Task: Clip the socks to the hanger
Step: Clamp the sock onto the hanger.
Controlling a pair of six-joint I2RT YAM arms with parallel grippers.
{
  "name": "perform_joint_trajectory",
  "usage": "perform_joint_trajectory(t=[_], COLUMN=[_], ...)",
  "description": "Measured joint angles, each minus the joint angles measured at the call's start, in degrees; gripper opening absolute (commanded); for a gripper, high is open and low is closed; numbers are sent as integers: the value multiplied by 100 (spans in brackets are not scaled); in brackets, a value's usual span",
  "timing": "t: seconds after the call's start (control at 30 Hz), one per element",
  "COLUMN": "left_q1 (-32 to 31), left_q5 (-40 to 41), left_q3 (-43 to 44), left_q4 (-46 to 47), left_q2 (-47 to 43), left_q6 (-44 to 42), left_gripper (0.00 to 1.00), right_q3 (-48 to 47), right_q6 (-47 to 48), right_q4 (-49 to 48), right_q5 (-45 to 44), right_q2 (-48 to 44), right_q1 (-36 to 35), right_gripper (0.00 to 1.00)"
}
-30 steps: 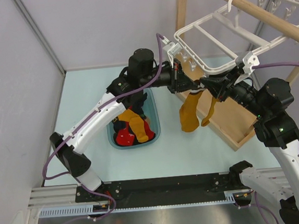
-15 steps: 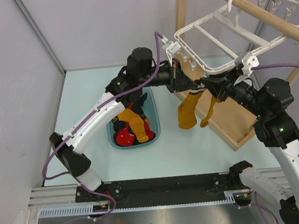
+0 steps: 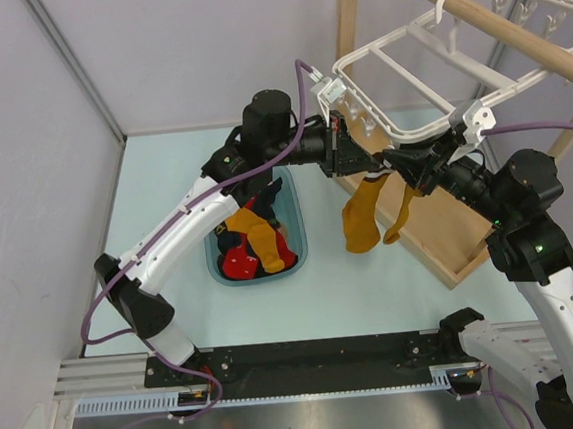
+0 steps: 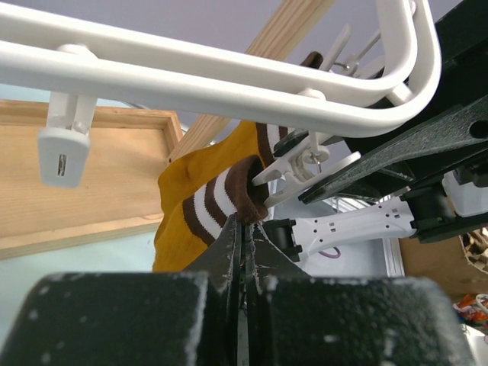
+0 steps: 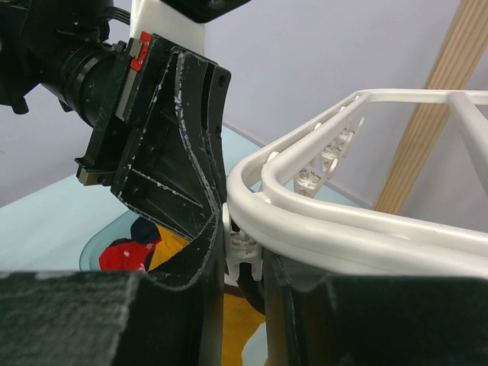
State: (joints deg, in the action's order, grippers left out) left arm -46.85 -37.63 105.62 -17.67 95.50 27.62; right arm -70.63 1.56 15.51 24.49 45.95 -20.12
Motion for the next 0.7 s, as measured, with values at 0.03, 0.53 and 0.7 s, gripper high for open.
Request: perform_joint_trajectory(t=[0.03, 0.53, 0.7], left_q1=[0, 0, 0], left_q5=[-11, -116, -111], left_q3=[7, 26, 59], left_q4=[4, 81, -7], left_q2=[0, -4, -4], left_q6=[11, 94, 109], left_gripper=[0, 0, 0], right_q3=[0, -2, -2], right_q6=[0, 0, -2], right_q4=[0, 0, 0], right_q5=[4, 24, 33], right_q2=[0, -7, -46], right_q1=[0, 0, 0], right_gripper=[0, 0, 0])
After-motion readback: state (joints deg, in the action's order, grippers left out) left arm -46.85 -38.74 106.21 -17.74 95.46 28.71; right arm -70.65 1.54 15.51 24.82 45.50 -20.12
